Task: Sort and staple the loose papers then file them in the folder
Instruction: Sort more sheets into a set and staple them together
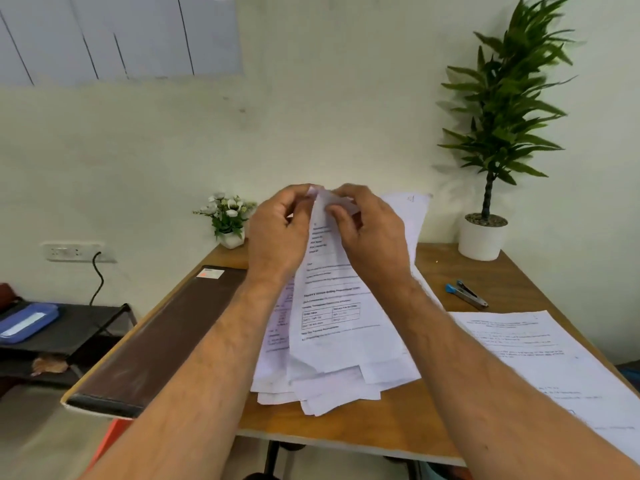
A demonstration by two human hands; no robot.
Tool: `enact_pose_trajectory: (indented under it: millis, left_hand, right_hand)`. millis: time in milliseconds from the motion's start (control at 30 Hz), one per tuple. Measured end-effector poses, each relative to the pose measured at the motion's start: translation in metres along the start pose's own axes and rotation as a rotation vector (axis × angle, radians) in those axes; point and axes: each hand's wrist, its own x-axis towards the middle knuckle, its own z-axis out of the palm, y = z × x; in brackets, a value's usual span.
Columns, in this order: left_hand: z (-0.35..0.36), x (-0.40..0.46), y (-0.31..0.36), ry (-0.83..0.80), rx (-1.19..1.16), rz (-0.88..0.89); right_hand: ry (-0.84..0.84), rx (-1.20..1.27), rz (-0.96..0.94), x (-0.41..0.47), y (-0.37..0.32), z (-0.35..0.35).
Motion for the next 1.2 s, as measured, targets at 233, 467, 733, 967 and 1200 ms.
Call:
enact_pose_trajectory:
  millis: [233,467,733,967,1200]
  left_hand:
    - [-0.012,-0.002,0.053,0.014,-0.246,-0.029]
    - [-0.010,-0.010,0.065,-0.046,-0.339,-0.131]
    - [0.017,-0.039,-0.004,-0.119,-0.522,-0.539]
    - [0.045,-0.089,-0.075,-0.150,-0.394,-0.747]
    - [0.070,-0.131,-0.108,-0.107,-0.094,-0.648]
  right_hand:
    - [0.115,0.020,-0.015,0.015,-0.040,-0.026]
    - [0.046,-0.068,-0.001,0.016,-0.046,-0.035]
    - [-0.198,-0.170,0.193,-0.019,0.002,-0.019]
    - [-0.486,-0.253,0.420,-0.074,0.061,0.014]
    - [-0.518,-0.158,0.466,-0.120,0.093,0.033]
